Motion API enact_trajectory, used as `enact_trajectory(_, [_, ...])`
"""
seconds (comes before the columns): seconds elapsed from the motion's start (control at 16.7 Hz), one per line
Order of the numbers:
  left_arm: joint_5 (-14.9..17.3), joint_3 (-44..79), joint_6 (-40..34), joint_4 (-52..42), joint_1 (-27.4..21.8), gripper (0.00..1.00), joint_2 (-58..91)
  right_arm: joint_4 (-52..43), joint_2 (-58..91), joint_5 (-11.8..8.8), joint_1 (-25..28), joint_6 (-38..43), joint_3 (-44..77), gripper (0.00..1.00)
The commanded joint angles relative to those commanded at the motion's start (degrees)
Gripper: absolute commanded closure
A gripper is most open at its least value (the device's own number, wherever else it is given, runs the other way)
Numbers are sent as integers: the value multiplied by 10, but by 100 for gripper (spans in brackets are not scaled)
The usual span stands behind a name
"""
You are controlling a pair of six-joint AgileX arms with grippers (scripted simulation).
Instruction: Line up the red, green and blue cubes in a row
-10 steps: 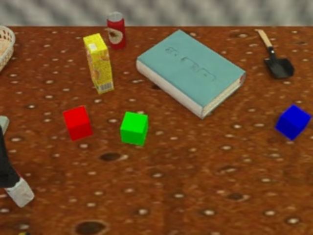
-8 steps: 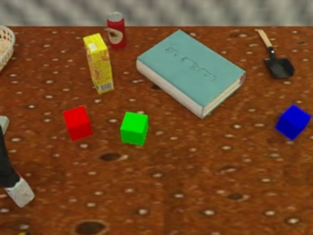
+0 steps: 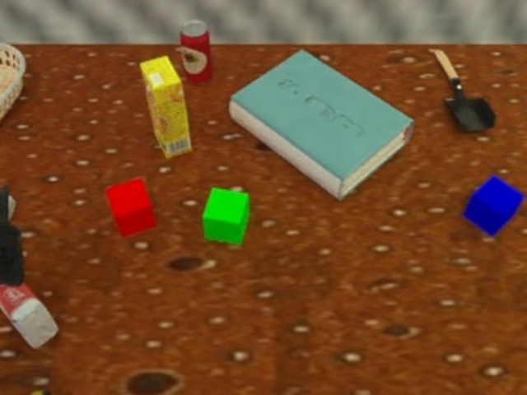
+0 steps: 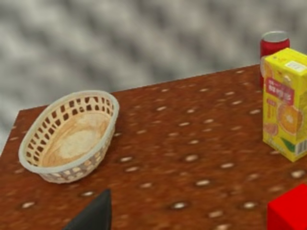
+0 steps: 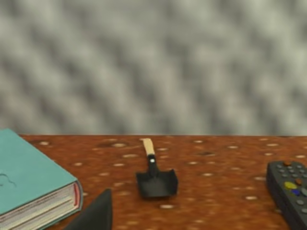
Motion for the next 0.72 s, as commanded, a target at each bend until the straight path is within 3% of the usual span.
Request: enact_trajectory(0.72, [-2,540,307,-371,-77,0,750,0,0,0,0,0,0,0])
